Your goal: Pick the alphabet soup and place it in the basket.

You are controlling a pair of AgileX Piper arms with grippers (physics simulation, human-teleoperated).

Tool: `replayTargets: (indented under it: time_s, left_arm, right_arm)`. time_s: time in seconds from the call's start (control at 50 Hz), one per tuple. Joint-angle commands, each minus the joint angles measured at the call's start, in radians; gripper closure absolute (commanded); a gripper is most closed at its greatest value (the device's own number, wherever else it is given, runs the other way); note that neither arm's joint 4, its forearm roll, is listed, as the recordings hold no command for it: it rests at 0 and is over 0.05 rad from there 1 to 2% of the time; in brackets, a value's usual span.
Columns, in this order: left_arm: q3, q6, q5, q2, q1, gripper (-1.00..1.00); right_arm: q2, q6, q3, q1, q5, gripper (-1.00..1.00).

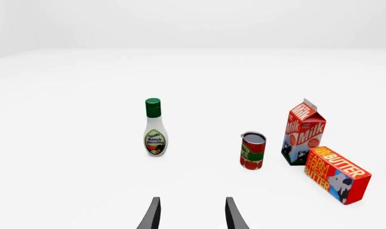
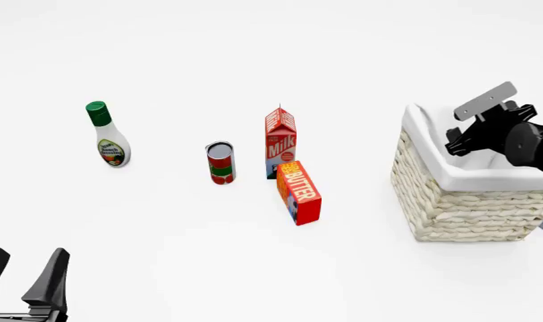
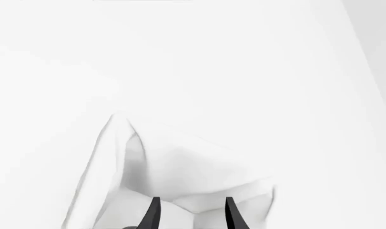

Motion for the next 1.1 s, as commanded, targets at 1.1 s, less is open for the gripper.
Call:
replayTargets:
  time_s: [1.1]
  left_arm:
    - [0.000,0.000,0.000,0.000,0.000,-1.00]
  right_arm:
    - [-0.574,0.129,0.165,0.096,0.120,-1.00]
